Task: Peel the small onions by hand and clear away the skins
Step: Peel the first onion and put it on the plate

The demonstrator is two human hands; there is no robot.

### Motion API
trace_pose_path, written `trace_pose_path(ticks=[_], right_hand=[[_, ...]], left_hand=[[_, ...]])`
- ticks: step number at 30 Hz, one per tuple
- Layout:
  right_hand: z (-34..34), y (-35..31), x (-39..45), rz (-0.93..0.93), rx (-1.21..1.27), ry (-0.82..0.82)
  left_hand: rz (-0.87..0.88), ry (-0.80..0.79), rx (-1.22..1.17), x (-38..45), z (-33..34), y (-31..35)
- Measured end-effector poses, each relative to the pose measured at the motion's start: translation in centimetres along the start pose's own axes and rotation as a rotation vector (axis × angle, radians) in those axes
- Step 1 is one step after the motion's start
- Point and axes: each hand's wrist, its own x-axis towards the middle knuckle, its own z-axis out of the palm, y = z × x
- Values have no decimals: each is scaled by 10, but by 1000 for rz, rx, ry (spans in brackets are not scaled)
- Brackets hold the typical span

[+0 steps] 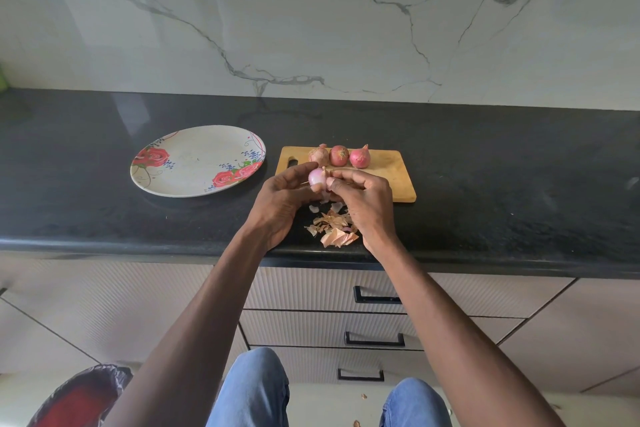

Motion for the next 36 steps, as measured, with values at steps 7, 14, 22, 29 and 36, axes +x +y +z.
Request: trace_pose_path(ticks=[7,14,22,29,36], right_hand=[[1,0,0,-10,-71,59],[1,-3,0,17,-60,21],[-1,-2,1,2,-57,24],[0,-3,1,33,-45,29],[0,-7,-2,4,-50,19]], left_hand=[[-5,17,60,0,-2,-1],[7,54,77,-1,1,1],[-13,55,90,-1,0,1],[-5,43,108,0,-2,-1],[-22,47,112,-1,-1,-1]])
